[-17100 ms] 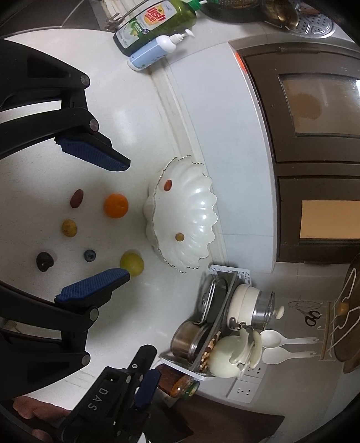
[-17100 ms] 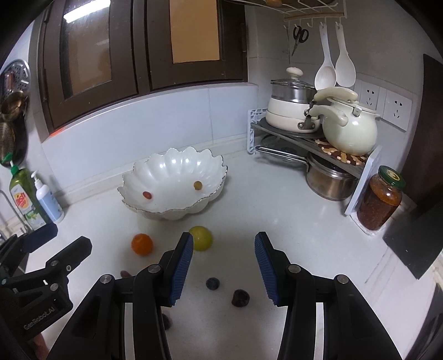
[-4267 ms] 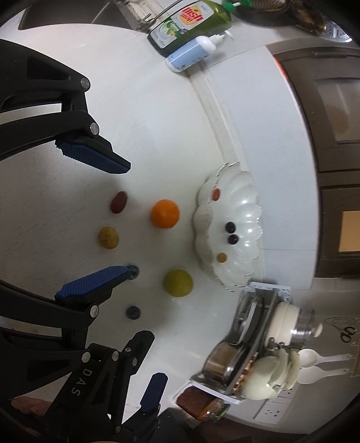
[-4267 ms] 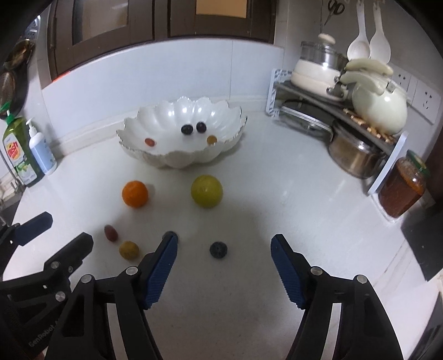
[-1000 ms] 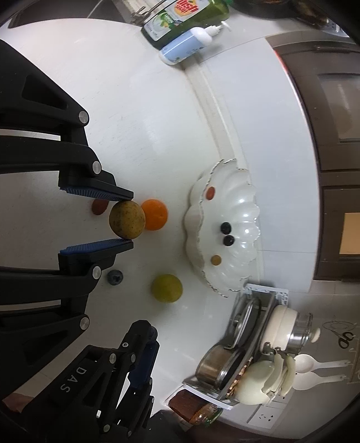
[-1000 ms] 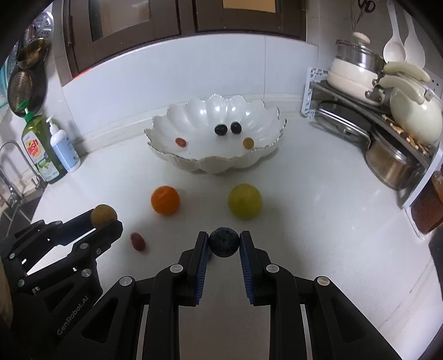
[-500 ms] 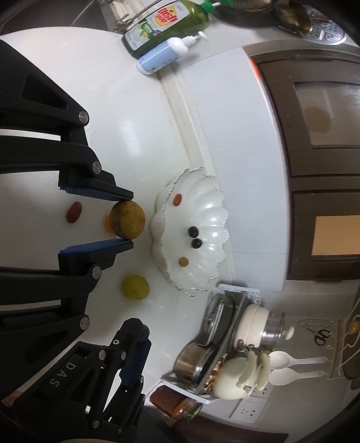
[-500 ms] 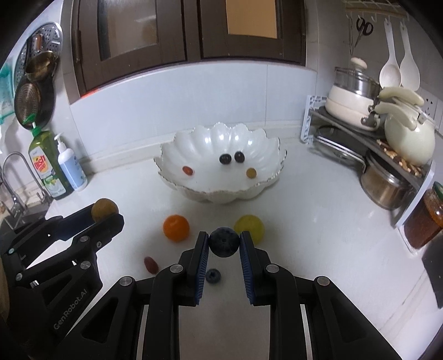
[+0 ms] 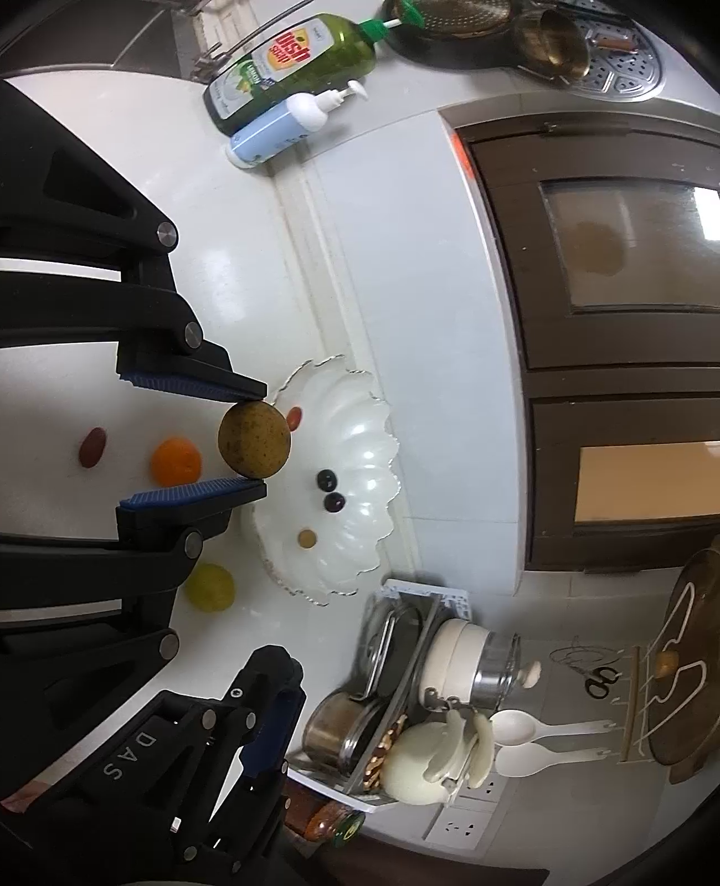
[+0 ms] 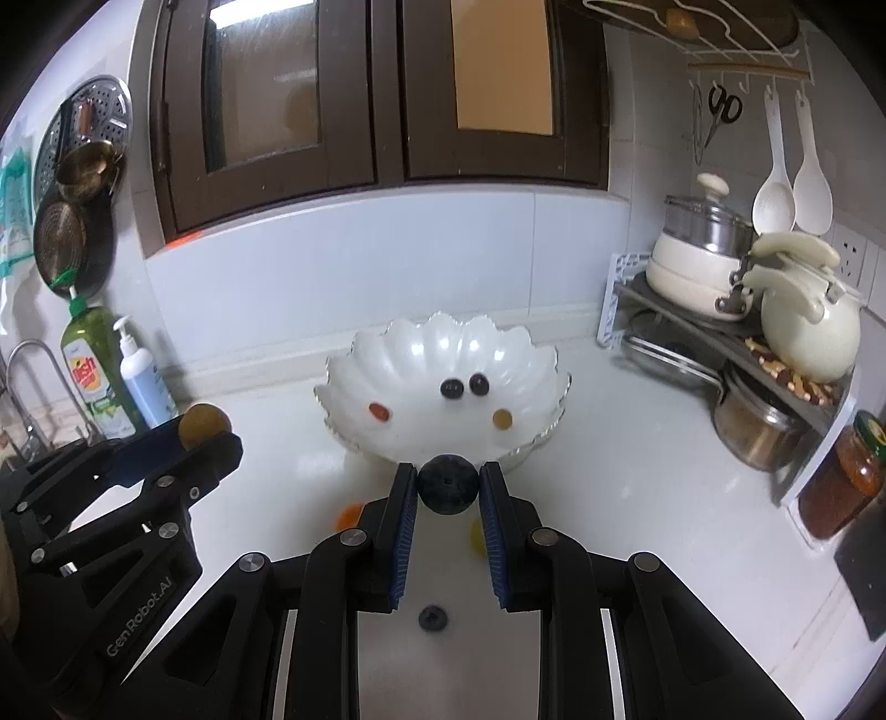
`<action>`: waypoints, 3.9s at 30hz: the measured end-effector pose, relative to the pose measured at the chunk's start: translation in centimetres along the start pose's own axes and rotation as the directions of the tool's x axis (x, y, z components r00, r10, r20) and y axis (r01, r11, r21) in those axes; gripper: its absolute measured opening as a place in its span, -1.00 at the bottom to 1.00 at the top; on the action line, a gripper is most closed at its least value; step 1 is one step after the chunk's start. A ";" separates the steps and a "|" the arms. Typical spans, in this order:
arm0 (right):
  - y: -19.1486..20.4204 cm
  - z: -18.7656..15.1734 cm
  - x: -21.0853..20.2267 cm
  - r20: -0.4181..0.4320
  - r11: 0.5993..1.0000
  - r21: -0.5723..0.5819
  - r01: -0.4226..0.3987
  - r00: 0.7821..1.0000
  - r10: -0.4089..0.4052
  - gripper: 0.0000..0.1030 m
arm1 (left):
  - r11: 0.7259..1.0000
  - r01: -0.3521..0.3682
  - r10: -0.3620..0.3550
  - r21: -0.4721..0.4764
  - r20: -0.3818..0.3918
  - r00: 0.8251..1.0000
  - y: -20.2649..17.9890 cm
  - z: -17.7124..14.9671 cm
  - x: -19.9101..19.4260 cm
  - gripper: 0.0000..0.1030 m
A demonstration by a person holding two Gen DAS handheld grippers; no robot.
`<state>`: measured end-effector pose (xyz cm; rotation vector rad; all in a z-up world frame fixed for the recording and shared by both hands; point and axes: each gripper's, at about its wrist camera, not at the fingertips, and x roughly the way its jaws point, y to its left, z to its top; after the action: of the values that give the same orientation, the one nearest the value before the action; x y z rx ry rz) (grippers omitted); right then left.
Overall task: Organize fruits
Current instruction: 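Lift the brown fruit and blueberry with both tools and carry them over the bowl, then open left tool over the bowl while right tool releases the blueberry into it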
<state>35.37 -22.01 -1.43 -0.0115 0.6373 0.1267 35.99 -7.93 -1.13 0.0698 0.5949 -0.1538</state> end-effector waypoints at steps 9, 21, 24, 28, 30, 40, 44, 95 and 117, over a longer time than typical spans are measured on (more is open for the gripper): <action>0.2 2.0 0.6 0.038 1.000 -0.009 0.013 0.999 -0.012 -0.53 | 1.000 0.004 -0.004 -0.005 0.018 1.000 0.4 2.0 0.7 -0.45; 0.5 4.6 2.7 0.035 1.000 -0.020 0.005 0.999 -0.005 -0.53 | 1.000 -0.004 0.004 -0.005 0.011 1.000 1.0 4.7 3.5 -0.45; 0.4 5.2 3.5 0.028 1.000 -0.020 0.002 1.000 -0.002 -0.53 | 1.000 -0.008 0.008 -0.002 0.008 1.000 1.2 5.3 4.3 -0.45; 0.3 6.1 4.6 0.020 1.000 -0.023 0.000 1.000 0.000 -0.53 | 1.000 -0.003 0.003 0.002 -0.002 1.000 1.3 6.2 5.3 -0.45; 0.3 6.5 5.1 0.014 1.000 -0.023 -0.002 1.000 0.002 -0.53 | 1.000 0.022 -0.023 -0.012 -0.021 1.000 1.4 6.7 5.9 -0.45; -0.2 9.0 8.3 -0.019 1.000 -0.016 0.008 1.000 -0.008 -0.53 | 0.999 0.039 -0.039 0.001 -0.100 0.994 1.5 9.0 10.1 -0.45; -0.7 9.9 10.1 -0.053 1.000 0.002 0.005 0.999 -0.005 -0.53 | 0.999 0.035 -0.034 0.002 -0.132 0.991 1.7 9.7 11.8 -0.45; -5.2 10.3 27.4 -0.506 0.997 0.078 0.012 0.862 0.030 -0.52 | 0.998 0.036 -0.008 0.049 -0.472 0.881 1.0 9.8 27.9 -0.44; -4.9 11.0 23.5 -0.419 0.997 0.013 0.077 0.906 -0.064 -0.47 | 0.998 -0.024 0.047 0.065 -0.374 0.926 1.7 10.6 23.3 -0.14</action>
<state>61.20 -23.68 -6.67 -0.0343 1.0686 0.0434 61.20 -10.29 -5.41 0.1703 0.9721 -0.1234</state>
